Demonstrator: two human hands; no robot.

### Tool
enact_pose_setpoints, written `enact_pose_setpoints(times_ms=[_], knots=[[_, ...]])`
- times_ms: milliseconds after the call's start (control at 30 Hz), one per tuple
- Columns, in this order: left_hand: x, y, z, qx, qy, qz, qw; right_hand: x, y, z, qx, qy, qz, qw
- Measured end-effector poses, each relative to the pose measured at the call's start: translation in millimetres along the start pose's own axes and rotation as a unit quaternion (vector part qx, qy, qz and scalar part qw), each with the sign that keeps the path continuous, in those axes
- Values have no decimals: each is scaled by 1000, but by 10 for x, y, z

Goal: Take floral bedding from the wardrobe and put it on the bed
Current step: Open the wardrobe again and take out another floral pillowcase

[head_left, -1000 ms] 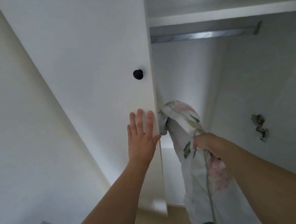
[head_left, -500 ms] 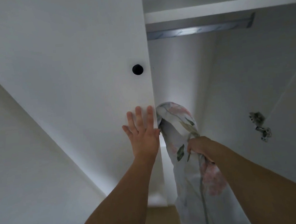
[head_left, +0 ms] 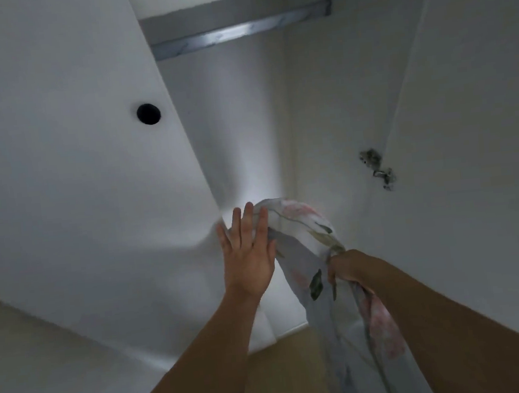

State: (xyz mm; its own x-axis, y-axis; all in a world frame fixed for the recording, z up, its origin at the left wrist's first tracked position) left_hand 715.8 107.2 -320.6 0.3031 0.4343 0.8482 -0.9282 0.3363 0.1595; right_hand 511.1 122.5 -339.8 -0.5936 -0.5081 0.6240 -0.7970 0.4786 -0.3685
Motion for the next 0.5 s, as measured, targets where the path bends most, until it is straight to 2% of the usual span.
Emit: enact_pose_setpoints(times_ms=[167, 300, 400, 500], knots=[[-220, 572, 39, -114, -64, -57, 990, -78, 829, -312, -57, 48, 35, 997], [-269, 1288, -2, -234, -113, -94, 961, -21, 1424, -896, -110, 73, 77, 988], [-165, 1969, -116, -328, -120, -128, 928, -27, 1878, -1515, -170, 81, 108, 976], [25, 2691, -284, -466, -86, -167, 865, -177, 2337, -2128, -242, 71, 214, 944]])
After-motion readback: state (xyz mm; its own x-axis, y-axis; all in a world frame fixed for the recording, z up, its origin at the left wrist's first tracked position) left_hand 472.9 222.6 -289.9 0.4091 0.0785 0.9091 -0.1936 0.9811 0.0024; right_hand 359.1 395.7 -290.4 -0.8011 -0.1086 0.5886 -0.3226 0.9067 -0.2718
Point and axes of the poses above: each hand's wrist, its own z-axis towards the middle knuckle, its own x-axis out of the back of the hand, y = z × x, the point moved 3 cm from there along z, towards the middle knuckle, and after that the axes turned 6 degrees about -z, right-handed, at the moved point
